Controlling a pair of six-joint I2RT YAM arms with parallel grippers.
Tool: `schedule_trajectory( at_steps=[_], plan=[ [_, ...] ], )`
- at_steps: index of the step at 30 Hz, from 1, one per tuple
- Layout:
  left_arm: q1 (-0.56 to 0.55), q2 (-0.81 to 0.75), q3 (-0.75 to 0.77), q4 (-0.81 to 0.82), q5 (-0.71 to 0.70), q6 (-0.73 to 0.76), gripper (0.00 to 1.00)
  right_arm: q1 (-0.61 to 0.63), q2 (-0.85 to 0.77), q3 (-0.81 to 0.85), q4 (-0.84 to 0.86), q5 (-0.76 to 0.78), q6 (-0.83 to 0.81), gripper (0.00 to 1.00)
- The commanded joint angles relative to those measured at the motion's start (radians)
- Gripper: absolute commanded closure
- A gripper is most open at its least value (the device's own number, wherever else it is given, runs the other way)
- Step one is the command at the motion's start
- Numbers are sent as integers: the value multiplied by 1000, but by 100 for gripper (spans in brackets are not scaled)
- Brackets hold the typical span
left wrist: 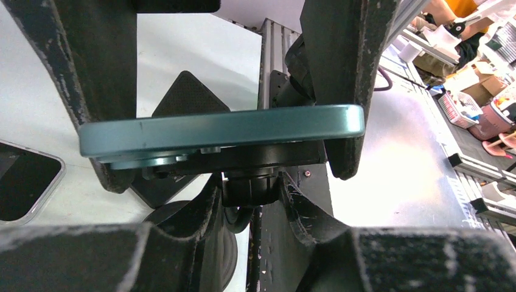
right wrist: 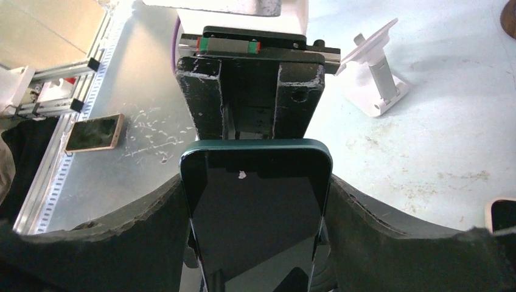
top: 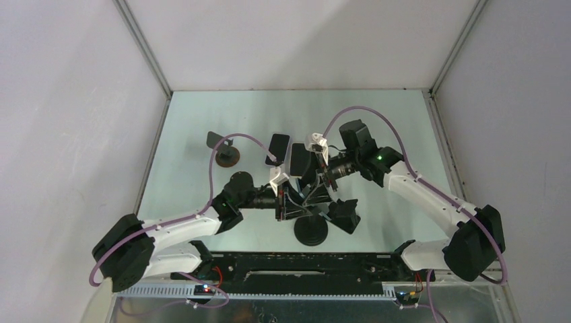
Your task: Remove the phone from the phone stand
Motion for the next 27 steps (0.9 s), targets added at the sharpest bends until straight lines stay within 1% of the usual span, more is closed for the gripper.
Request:
schedule_trajectory(
  at_steps=[1,5,9,13,19,23,27],
  plan=[
    [-101,-55,46,234,293,10,100,-79,87,-36,26,359,-290,100],
    [-101,-46,44,236,300,11,100,-55,70,-10,-85,289,-318,100],
    [-99,-36,47,245,311,11,100,-30,35,-4,-135,229,-317,100],
    [-96,-31,54,217,311,36,100,-34,-7,-6,-148,197,-298,100],
    [-95,-34,57,187,316,59,100,-75,-56,-5,-156,85,-299,100],
    [-95,-43,63,131,322,92,100,-83,-58,-1,-195,21,-315,100],
    [-92,-47,71,89,331,123,100,-82,-47,3,-226,-3,-324,100]
  ],
)
